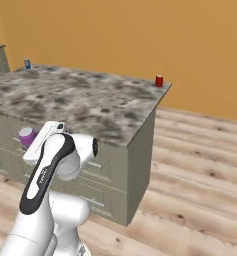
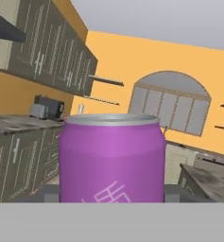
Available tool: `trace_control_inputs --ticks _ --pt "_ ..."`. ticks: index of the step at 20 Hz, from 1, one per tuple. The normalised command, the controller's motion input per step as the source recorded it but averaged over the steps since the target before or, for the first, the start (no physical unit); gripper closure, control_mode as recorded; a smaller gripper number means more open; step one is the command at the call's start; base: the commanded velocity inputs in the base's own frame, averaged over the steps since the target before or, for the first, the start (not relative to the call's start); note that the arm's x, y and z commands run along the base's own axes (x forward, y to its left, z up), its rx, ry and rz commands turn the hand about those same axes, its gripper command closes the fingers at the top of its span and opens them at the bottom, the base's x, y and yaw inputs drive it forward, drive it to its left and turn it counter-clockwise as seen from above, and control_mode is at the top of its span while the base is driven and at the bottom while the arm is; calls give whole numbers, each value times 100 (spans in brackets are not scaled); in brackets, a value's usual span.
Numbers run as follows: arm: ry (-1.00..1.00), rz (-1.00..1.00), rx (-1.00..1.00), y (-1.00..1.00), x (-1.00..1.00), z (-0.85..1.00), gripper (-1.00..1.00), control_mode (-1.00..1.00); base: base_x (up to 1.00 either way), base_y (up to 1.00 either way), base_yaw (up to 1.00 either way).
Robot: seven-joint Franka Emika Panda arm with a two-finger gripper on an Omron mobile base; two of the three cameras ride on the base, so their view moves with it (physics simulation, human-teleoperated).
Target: Four empty soda cans are scattered around the kitchen. Gather all the cans and cluster them next to the stove for recycling.
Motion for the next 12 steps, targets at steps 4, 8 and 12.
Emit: trace_control_inputs --ticks 4,8,12 --pt "0 0 0 0 0 0 100 100 -8 48 36" --pt "0 0 0 0 0 0 100 100 -7 47 36" --pt "0 0 0 0 0 0 100 100 -5 42 38"
